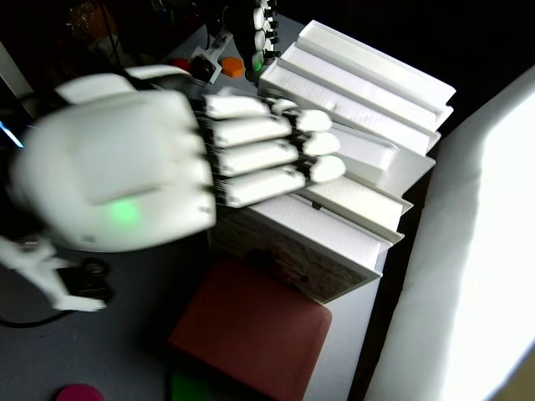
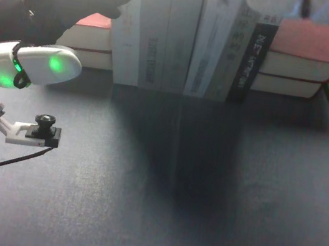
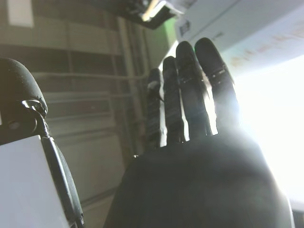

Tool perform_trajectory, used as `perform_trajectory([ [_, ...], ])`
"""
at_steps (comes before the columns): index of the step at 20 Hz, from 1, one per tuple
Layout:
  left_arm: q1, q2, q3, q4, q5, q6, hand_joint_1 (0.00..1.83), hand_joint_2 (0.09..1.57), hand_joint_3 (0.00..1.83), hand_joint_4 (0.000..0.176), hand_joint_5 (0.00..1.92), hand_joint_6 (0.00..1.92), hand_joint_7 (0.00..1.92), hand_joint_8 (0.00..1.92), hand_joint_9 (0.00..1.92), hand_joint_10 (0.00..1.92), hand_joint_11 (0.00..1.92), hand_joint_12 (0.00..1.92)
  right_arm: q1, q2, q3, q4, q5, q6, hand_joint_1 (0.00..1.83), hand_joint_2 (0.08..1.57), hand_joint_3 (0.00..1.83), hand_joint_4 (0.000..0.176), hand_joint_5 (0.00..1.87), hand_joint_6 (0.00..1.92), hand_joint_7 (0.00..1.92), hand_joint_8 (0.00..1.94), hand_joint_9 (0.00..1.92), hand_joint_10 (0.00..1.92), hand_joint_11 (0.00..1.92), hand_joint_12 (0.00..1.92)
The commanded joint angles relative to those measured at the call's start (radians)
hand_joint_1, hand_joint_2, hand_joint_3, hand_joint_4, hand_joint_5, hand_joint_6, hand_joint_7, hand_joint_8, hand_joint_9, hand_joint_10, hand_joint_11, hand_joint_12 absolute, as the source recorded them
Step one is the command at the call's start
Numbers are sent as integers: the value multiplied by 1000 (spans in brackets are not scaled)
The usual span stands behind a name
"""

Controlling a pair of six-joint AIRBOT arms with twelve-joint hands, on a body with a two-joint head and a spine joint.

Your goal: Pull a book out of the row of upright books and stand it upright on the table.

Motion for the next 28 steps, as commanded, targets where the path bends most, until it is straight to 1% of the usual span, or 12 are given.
perform_trajectory([
  [1, -2, -3, -1, -37, -118, -10, 925, 816, 5, 1, 336, 4, 345, 9, 458, 15, 0, 1363, 4, 7, -17, 3, 51, -4, 0, 1070, 0, 151, 304, 1, 0, 0, 0, 0, 0, 0],
  [2, 1, -3, -3, -42, -122, -10, 930, 832, 9, 0, 343, 6, 352, 9, 462, 14, 0, 1332, 4, 37, -50, -8, 65, -4, 0, 1073, 0, 171, 305, 2, 0, 0, 0, 0, 0, 0],
  [5, 11, -3, -7, -54, -132, -10, 957, 820, 0, 0, 361, 10, 355, 3, 468, 12, 0, 1355, -7, 69, -103, -30, 87, -4, 0, 1055, 0, 159, 271, 0, 0, 0, 0, 0, 0, 0],
  [8, 25, -8, -11, -72, -148, -10, 944, 831, 4, 2, 361, 8, 312, 0, 433, 0, 0, 1330, -70, 92, -147, -7, 128, -4, 0, 1076, 0, 68, 347, 34, 0, 0, 0, 0, 0, 0],
  [11, 32, -9, -18, -83, -155, -10, 955, 837, 6, 3, 354, 4, 261, 0, 381, 0, 0, 1313, -163, 119, -179, 82, 177, -16, 0, 1120, 0, 104, 375, 5, 0, 0, 0, 0, 0, 0],
  [14, 45, -8, -25, -99, -167, -10, 945, 846, 6, 0, 359, 8, 265, 5, 379, 2, 0, 1339, -256, 128, -204, 176, 229, -57, 0, 1116, 0, 36, 400, 13, 0, 0, 0, 0, 0, 0],
  [18, 46, -10, -22, -98, -166, -10, 953, 832, 0, 0, 349, 2, 250, 5, 394, 8, 0, 1326, -257, 144, -206, 201, 239, -75, 0, 1153, 11, 26, 347, 0, 0, 0, 0, 0, 0, 0],
  [19, 46, -13, -21, -98, -165, -10, 952, 833, 0, 1, 359, 7, 267, 11, 394, 7, 0, 1327, -250, 154, -208, 206, 247, -76, 0, 1149, 8, 57, 383, 16, 0, 0, 0, 0, 0, 0],
  [21, 46, -14, -21, -98, -165, -10, 961, 834, 0, 26, 364, 6, 280, 8, 388, 4, 0, 1269, -225, 188, -224, 211, 273, -76, 0, 1155, 10, 51, 448, 40, 0, 0, 0, 0, 0, 0],
  [24, 55, -16, -23, -98, -166, -10, 979, 829, 0, 16, 365, 5, 326, 15, 414, 12, 0, 1227, -204, 247, -249, 224, 330, -87, 143, 1155, 5, 56, 521, 58, 0, 0, 0, 0, 2, 4],
  [26, 57, -18, -21, -99, -163, -10, 981, 831, 0, 6, 382, 10, 344, 14, 428, 15, 0, 1255, -162, 267, -261, 223, 355, -97, 262, 1217, 10, 44, 263, 2, 121, 14, 53, 10, 15, 22],
  [28, 57, -21, -20, -98, -161, -10, 992, 831, 0, 29, 407, 15, 380, 15, 433, 12, 0, 1269, -108, 268, -264, 204, 378, -96, 566, 1196, 12, 41, 343, 6, 223, 18, 194, 18, 0, 903],
])
